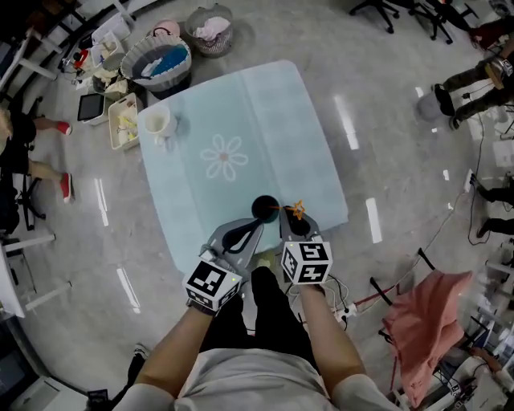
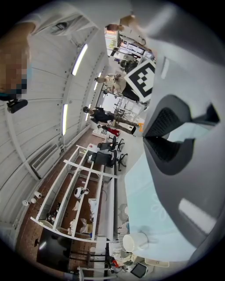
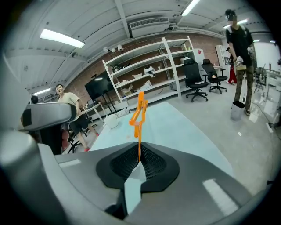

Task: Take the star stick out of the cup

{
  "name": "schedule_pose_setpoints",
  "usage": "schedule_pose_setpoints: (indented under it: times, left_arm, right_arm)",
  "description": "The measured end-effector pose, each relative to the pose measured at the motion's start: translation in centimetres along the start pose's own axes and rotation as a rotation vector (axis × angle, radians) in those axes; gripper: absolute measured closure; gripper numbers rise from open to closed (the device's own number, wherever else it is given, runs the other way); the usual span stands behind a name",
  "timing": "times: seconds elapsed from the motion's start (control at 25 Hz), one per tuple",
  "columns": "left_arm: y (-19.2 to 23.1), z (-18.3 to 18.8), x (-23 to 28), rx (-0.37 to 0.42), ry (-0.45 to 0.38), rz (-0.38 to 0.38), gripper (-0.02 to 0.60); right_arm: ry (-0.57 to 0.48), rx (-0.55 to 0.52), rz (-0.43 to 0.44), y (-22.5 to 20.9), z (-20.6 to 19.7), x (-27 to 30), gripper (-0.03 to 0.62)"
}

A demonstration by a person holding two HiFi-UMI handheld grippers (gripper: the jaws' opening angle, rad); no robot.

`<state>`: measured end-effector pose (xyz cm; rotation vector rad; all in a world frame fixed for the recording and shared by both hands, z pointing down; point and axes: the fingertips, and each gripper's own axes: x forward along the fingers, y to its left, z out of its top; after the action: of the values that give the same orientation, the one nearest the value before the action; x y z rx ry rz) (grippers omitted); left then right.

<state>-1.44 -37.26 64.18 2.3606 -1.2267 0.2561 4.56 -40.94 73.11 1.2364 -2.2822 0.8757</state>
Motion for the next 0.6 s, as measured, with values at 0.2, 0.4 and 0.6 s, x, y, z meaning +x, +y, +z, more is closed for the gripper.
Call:
schedule_pose_setpoints:
  times: [0.2,0.4,0.6]
  left_arm:
    - [-0.6,0.4,-0.8,0.012,-0.007,-0.014,0.575]
    - [-1.6,1.7,-1.8,0.041,-0.028,-0.045,0.575]
    - [-2.7,3.0,-4.0,0.052,-0.05,-0.065,0.575]
  right_arm:
    - [-0.025,-0.023,-0.003,0.7,1.0,-1.2,0.568]
    - [-0.071,-0.047,-0.03,1.4,2.7,-3.6,0.568]
    - [-0.11,-0.063,-0.055,3.0,4.0,-6.5,0.568]
